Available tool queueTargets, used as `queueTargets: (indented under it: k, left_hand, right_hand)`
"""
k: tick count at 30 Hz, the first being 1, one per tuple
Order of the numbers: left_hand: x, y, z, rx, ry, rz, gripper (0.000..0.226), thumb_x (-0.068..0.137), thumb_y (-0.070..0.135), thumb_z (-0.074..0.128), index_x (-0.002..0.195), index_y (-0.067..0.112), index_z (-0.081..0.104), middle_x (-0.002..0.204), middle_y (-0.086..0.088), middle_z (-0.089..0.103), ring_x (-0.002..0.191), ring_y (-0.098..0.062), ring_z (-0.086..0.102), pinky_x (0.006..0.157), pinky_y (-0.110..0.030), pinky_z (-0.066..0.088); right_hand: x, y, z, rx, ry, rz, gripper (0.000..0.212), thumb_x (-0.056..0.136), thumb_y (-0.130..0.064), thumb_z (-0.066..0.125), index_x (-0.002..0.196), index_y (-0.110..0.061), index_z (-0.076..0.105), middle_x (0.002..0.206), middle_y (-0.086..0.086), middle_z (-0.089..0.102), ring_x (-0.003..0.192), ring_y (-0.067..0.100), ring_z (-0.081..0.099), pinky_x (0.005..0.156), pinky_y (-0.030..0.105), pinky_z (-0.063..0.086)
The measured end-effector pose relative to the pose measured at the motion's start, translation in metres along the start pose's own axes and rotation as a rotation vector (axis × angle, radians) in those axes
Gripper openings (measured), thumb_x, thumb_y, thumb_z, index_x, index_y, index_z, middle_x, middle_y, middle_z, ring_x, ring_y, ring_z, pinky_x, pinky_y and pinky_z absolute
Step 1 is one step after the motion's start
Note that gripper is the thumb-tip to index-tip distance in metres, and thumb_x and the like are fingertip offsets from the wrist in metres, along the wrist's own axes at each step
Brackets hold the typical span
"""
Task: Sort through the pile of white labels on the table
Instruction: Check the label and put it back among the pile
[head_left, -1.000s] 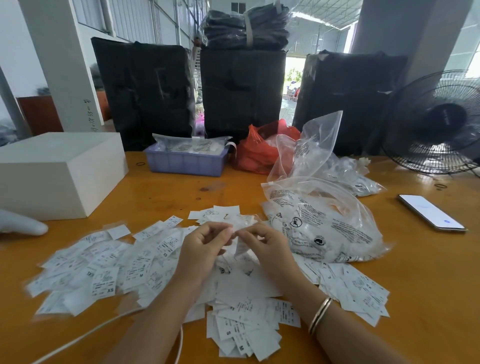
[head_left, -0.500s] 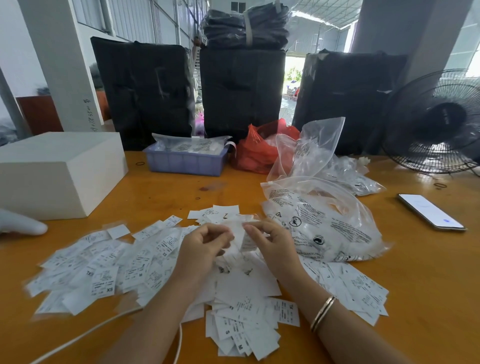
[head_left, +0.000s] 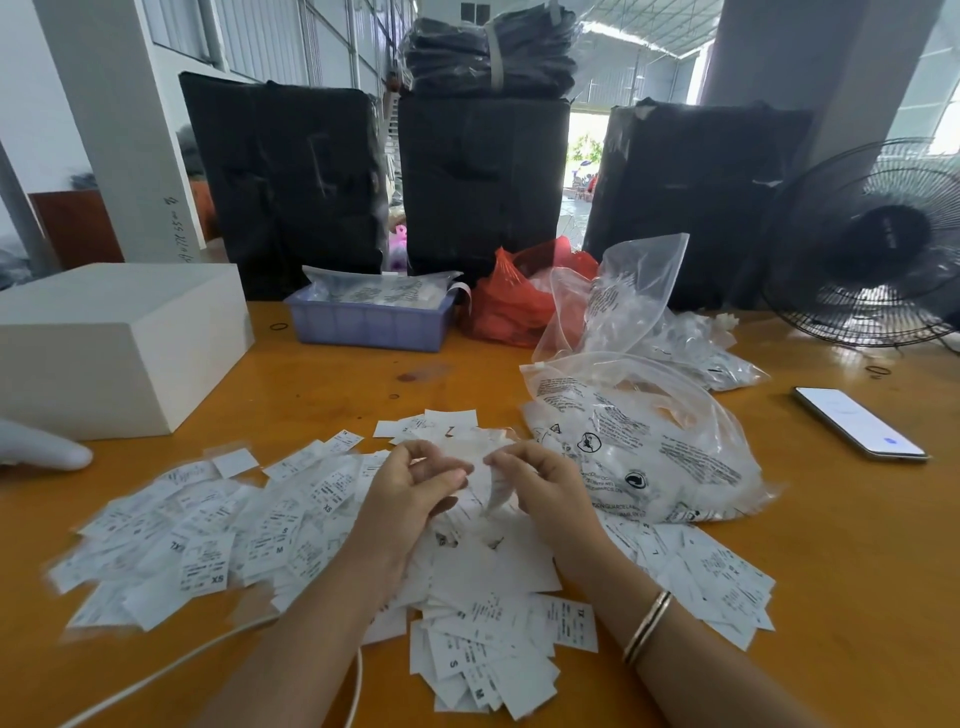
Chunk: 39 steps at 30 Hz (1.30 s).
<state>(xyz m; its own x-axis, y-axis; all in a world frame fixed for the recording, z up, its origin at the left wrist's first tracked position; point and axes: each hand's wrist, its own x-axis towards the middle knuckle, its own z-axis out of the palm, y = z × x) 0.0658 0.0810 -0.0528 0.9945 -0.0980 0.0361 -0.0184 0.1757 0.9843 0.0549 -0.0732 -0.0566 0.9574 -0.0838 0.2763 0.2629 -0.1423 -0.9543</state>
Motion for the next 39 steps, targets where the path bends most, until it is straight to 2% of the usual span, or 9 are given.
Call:
queueTargets:
  k: [5,9,12,15,18,21,23,32,39]
  left_hand:
    - [-0.001,0.006,-0.006,0.276,-0.161,-0.008,0.018,0.084,0.028,0.069,0.101,0.024,0.069,0.086,0.004,0.074,0.079,-0.007,0.069,0.062,-0.013,0.050]
    - [-0.001,0.001,-0.003,0.360,-0.051,0.047,0.009,0.085,0.026,0.069,0.083,0.018,0.072,0.074,0.008,0.073,0.068,0.000,0.067,0.053,-0.008,0.046]
    - [-0.002,-0.002,-0.001,0.302,0.016,0.038,0.017,0.087,0.030,0.065,0.084,0.015,0.072,0.074,0.009,0.074,0.067,0.002,0.067,0.053,-0.006,0.045]
    - [-0.002,-0.003,-0.001,0.228,0.050,0.014,0.019,0.088,0.031,0.063,0.084,0.016,0.073,0.078,0.007,0.075,0.071,-0.001,0.068,0.056,-0.011,0.048]
    - [0.000,-0.006,0.000,0.222,0.056,0.001,0.018,0.088,0.031,0.063,0.083,0.017,0.073,0.078,0.007,0.075,0.072,-0.002,0.068,0.058,-0.012,0.048]
    - [0.000,-0.007,0.000,0.208,0.063,0.009,0.017,0.088,0.030,0.063,0.084,0.016,0.073,0.078,0.006,0.075,0.072,-0.002,0.068,0.059,-0.013,0.048]
    - [0.000,-0.007,-0.001,0.211,0.079,0.028,0.017,0.088,0.030,0.063,0.084,0.017,0.073,0.077,0.006,0.074,0.072,-0.002,0.068,0.060,-0.014,0.049]
    - [0.002,-0.009,-0.001,0.204,0.160,0.117,0.012,0.087,0.027,0.065,0.081,0.020,0.072,0.074,0.009,0.074,0.071,-0.002,0.068,0.054,-0.010,0.049]
    - [0.002,-0.009,-0.002,0.228,0.166,0.128,0.013,0.087,0.029,0.064,0.083,0.019,0.072,0.074,0.010,0.073,0.072,-0.002,0.068,0.057,-0.012,0.049]
  right_hand:
    - [0.000,0.001,0.001,-0.251,-0.045,-0.109,0.013,0.086,-0.021,0.066,0.073,-0.022,0.066,0.069,-0.011,0.061,0.059,-0.004,0.053,0.058,0.014,0.044]
    - [0.001,0.002,0.001,-0.307,-0.022,-0.141,0.010,0.086,-0.019,0.068,0.075,-0.020,0.069,0.070,-0.012,0.061,0.063,-0.007,0.055,0.062,0.010,0.043]
    - [-0.001,0.000,-0.003,-0.065,-0.008,-0.037,0.012,0.091,-0.018,0.060,0.094,-0.023,0.071,0.084,-0.010,0.065,0.061,-0.008,0.055,0.056,0.009,0.043]
    - [-0.003,-0.001,-0.007,0.151,0.087,0.097,0.034,0.090,-0.011,0.061,0.115,-0.034,0.063,0.089,-0.011,0.065,0.060,-0.007,0.057,0.054,0.010,0.044]
    - [-0.003,-0.003,-0.011,0.280,0.194,0.227,0.033,0.086,-0.010,0.066,0.106,-0.036,0.067,0.071,-0.007,0.063,0.049,0.002,0.049,0.049,0.015,0.042]
    - [-0.004,-0.005,-0.014,0.446,0.216,0.283,0.007,0.085,-0.010,0.066,0.088,-0.015,0.070,0.055,-0.002,0.055,0.040,0.007,0.032,0.041,0.018,0.032]
    - [-0.004,-0.005,-0.013,0.509,0.228,0.278,0.006,0.085,-0.011,0.066,0.081,-0.011,0.062,0.050,-0.004,0.047,0.039,0.007,0.028,0.039,0.018,0.028]
    - [-0.008,-0.002,-0.004,0.473,0.226,0.207,0.012,0.088,-0.014,0.064,0.083,-0.013,0.053,0.051,-0.004,0.047,0.039,0.007,0.026,0.038,0.019,0.026]
    - [-0.011,-0.003,-0.001,0.324,0.205,0.168,0.011,0.089,-0.018,0.062,0.085,-0.012,0.053,0.076,0.019,0.063,0.045,0.009,0.032,0.040,0.018,0.029]
